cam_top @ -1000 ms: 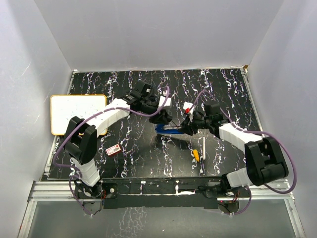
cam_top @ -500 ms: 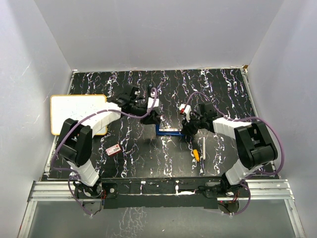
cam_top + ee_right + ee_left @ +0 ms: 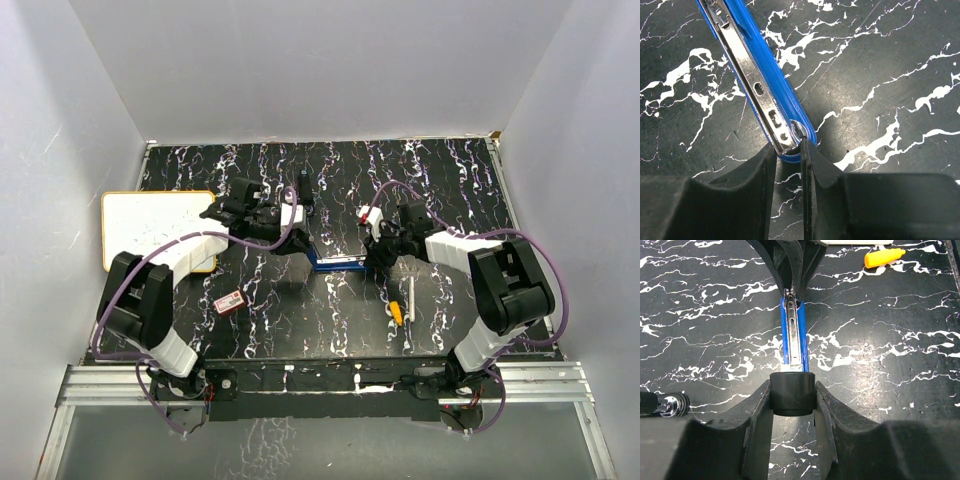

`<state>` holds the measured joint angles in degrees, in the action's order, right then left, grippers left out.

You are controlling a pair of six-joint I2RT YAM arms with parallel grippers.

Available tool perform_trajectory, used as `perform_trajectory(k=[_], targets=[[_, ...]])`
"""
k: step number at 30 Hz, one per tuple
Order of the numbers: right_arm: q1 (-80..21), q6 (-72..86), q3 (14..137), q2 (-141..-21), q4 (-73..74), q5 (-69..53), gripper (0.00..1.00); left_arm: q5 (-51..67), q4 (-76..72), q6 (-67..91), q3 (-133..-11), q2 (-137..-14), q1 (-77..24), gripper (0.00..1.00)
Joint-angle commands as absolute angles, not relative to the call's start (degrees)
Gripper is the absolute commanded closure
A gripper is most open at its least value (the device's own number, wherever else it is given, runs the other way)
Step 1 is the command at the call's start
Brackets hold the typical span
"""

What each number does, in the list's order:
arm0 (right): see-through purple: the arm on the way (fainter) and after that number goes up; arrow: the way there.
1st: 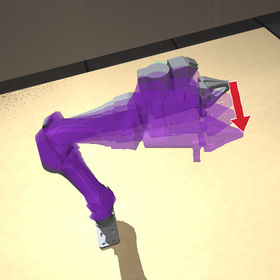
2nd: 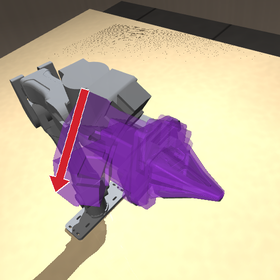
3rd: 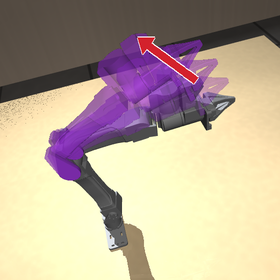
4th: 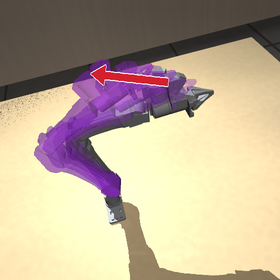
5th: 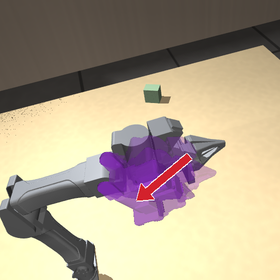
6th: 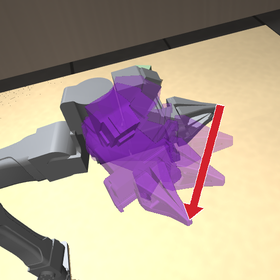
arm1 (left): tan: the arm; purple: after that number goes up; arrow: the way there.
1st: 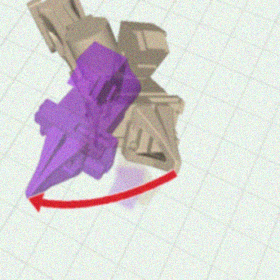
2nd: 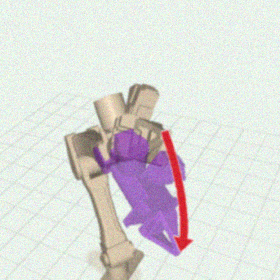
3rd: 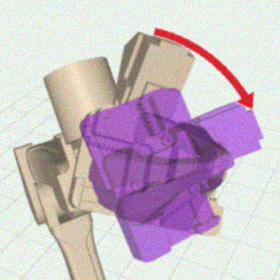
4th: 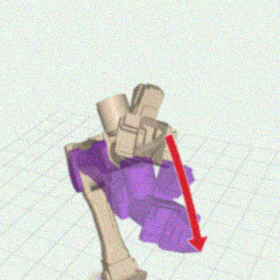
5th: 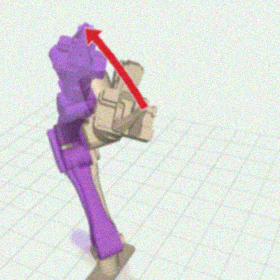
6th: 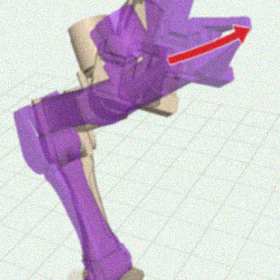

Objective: Load the staples into the stapler

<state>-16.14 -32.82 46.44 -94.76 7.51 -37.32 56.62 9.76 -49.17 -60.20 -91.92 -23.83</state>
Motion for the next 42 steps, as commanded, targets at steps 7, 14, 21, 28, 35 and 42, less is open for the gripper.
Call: perform_trajectory(k=[7,14,21,28,35,42], targets=[[-16.3,-33.06,46.76,-98.53,7.55,-27.97,0.92,53.26,18.69,-59.6,-55.4,-91.24,-21.45,0.99],[-16.3,-35.88,46.26,-97.94,8.58,-30.62,0.92,51.18,27.76,-68.84,-57.37,-95.83,-19.1,0.89],[-16.42,-37.37,45.71,-96.86,9.73,-34.05,0.92,45.07,26.4,-71.72,-55.47,-96.16,-18.2,0.85],[-16.47,-38.82,45.37,-96.31,11.83,-36.82,0.92,40.14,26.34,-72.61,-56.5,-100.04,-18.1,0.67],[-16.69,-38.48,44.57,-94.66,12.3,-36.43,0.92,37.86,24.05,-70.85,-57.48,-103.35,-18.02,0.61],[-18.31,-33.94,43.88,-93.45,10.45,-34.89,0.92,36.34,23.65,-68.55,-60.52,-104.47,-17.7,0.46]])
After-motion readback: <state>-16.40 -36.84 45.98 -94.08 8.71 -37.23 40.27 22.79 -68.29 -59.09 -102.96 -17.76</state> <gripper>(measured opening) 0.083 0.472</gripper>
